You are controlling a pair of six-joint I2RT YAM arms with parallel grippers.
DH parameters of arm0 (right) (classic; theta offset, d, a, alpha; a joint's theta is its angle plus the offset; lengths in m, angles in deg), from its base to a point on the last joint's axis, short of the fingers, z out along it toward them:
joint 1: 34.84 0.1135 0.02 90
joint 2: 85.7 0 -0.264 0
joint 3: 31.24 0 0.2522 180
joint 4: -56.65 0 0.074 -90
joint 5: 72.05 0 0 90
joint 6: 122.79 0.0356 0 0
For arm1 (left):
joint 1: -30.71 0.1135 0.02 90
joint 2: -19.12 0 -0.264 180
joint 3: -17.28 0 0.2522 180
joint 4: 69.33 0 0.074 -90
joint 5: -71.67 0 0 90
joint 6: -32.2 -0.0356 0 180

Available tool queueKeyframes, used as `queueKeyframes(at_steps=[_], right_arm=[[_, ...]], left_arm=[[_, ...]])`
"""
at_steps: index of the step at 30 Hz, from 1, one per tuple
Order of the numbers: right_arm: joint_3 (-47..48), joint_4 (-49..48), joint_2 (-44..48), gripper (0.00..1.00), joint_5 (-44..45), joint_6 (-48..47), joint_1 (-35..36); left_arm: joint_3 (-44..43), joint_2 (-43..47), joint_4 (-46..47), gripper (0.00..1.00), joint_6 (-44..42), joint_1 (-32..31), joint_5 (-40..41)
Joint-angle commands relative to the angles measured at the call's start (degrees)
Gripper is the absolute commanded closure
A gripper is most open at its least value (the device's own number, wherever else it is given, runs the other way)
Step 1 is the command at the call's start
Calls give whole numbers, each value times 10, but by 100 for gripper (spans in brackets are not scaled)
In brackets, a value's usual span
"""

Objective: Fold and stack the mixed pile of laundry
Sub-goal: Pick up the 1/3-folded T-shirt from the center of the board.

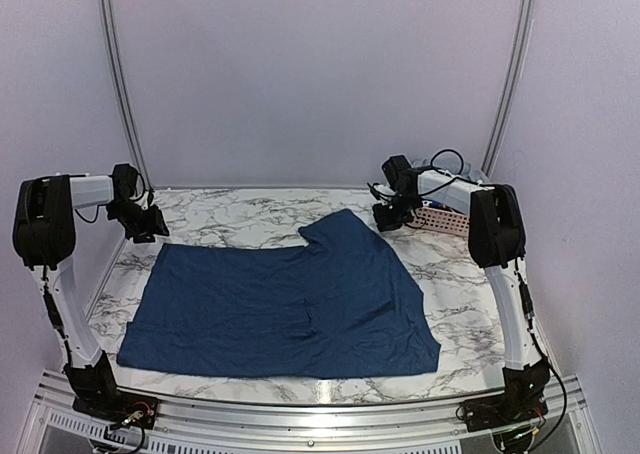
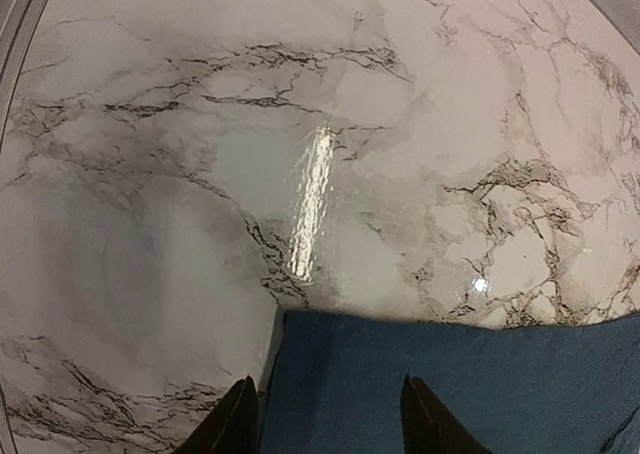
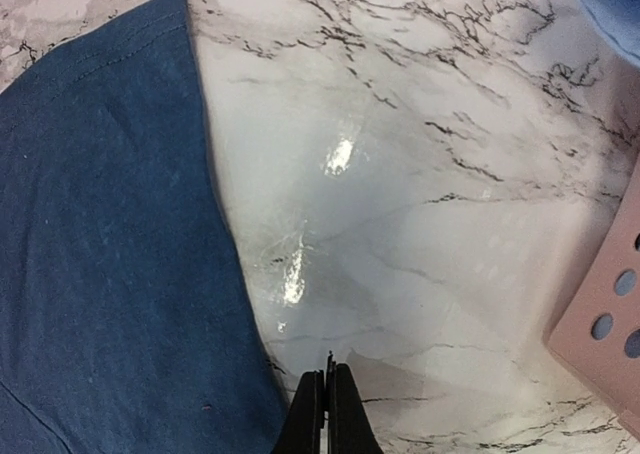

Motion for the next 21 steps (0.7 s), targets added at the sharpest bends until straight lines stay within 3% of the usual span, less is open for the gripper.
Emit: queueKeyframes(at_steps=[1,11,21], right_arm=[[-5,-2,12,100,-10,8,-2],[-5,-3,11,100,-5,13,-3],[10,-5,24,100,-9,26,-3]], left_arm=[[-12,-31,9,52,-43,0,16],[-56,-92,8,62,-54,-2,10],[-53,-83,8,99,-52,-1,-26]])
